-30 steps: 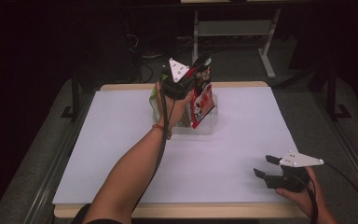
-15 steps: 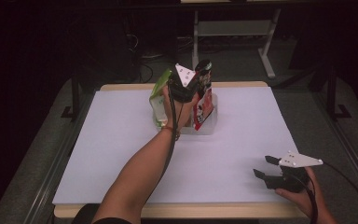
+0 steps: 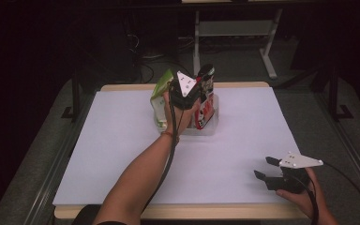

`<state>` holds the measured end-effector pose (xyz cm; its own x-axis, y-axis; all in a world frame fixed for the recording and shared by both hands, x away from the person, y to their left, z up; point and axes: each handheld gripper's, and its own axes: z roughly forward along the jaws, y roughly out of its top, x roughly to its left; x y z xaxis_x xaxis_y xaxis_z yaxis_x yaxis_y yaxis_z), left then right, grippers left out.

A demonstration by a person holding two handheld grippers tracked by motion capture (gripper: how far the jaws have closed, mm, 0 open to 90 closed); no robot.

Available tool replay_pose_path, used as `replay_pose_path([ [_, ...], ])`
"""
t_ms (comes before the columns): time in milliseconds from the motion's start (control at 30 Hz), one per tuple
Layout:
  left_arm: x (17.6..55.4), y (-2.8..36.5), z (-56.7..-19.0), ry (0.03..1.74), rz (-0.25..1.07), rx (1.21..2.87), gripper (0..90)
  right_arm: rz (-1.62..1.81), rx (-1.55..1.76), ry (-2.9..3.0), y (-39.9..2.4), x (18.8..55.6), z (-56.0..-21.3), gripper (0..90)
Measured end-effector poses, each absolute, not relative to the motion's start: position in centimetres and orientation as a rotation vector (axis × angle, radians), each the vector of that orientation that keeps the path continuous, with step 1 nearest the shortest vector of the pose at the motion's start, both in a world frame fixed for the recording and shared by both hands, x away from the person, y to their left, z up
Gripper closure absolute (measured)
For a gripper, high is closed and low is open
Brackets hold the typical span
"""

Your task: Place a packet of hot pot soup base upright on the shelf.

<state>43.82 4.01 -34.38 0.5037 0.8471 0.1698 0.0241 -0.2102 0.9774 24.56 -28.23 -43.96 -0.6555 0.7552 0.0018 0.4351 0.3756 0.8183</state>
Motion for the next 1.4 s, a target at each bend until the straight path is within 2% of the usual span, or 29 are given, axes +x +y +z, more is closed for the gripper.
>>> replay_pose_path([
  [200,43.0,4.0,-36.0,0.708,0.902,1.641,73.8,1.176,1.042,2.266,-28.3,24.6,-44.0,30.0],
  [833,43.4,5.2,-36.0,0.696,0.843,1.689,72.1,1.167,1.018,2.28,-27.8,24.5,-43.9,30.1],
  [1100,43.2,5.5,-35.4,0.692,0.748,1.707,65.7,1.164,0.986,2.276,-27.5,24.3,-43.7,30.8],
  [1400,42.7,5.8,-34.9,0.658,0.748,1.736,62.6,1.162,0.943,2.244,-27.0,23.9,-43.2,31.3],
])
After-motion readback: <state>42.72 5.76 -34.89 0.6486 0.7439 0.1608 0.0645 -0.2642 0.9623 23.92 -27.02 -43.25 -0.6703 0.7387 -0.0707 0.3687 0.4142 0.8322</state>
